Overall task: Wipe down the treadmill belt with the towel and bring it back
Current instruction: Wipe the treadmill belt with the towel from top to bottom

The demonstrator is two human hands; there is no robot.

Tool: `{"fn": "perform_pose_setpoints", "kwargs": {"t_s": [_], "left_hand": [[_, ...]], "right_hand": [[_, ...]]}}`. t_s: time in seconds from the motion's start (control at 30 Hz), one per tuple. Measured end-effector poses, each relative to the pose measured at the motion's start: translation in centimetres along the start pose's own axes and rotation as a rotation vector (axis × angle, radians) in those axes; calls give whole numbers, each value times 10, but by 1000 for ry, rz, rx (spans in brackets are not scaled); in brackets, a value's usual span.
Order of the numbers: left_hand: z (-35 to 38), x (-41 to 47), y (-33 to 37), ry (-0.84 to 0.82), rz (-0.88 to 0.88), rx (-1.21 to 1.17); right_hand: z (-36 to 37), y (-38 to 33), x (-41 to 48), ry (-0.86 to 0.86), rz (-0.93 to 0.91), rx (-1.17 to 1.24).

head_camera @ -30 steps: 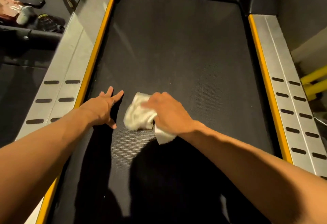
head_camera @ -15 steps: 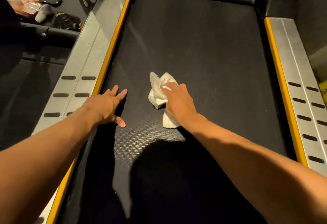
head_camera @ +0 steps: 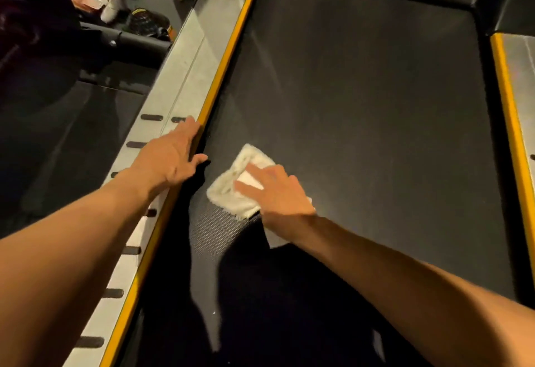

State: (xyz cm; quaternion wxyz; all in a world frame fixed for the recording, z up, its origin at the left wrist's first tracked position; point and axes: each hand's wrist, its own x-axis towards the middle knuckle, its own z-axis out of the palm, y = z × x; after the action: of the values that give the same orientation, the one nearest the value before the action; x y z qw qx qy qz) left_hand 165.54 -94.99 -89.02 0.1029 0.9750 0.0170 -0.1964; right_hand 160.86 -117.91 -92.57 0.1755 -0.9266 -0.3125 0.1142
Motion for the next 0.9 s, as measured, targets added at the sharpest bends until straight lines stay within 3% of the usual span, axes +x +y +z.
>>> {"fn": "perform_pose_setpoints", "kwargs": {"t_s": [0.1, 0.23, 0.3, 0.37, 0.43, 0.5, 0.57, 0.63, 0.7, 0.77, 0.8, 0.9], "left_hand": [[-4, -1, 1, -33, -17, 1], [-1, -1, -1, -12, -4, -5], [-1, 1, -4, 3, 14, 2], [-4, 2, -9, 8, 23, 15], [-6, 4, -14, -6, 9, 4], [-4, 6, -15, -11, 13, 16], [-2, 7, -15, -1, 19, 32], [-1, 8, -15, 2, 9, 46], [0, 9, -15, 0, 14, 29], [0, 9, -17, 1, 23, 13], [0, 9, -19, -3, 16, 5], [-1, 8, -16, -16, -1, 10]], "right_hand": [[-5, -15, -3, -91, -86, 139], [-31, 24, 49, 106, 149, -40], [-23, 23, 52, 47, 184, -133], [-2, 5, 34, -132, 49, -100], [9, -20, 7, -213, -281, 60], [-2, -21, 4, -199, -353, 227], [-11, 0, 28, -45, -257, 131], [-12, 16, 51, 57, -24, 33], [2, 12, 52, 101, 196, 129], [12, -17, 26, -81, 89, 182], [17, -32, 11, -129, -96, 214], [15, -33, 0, -103, -199, 230]]}}
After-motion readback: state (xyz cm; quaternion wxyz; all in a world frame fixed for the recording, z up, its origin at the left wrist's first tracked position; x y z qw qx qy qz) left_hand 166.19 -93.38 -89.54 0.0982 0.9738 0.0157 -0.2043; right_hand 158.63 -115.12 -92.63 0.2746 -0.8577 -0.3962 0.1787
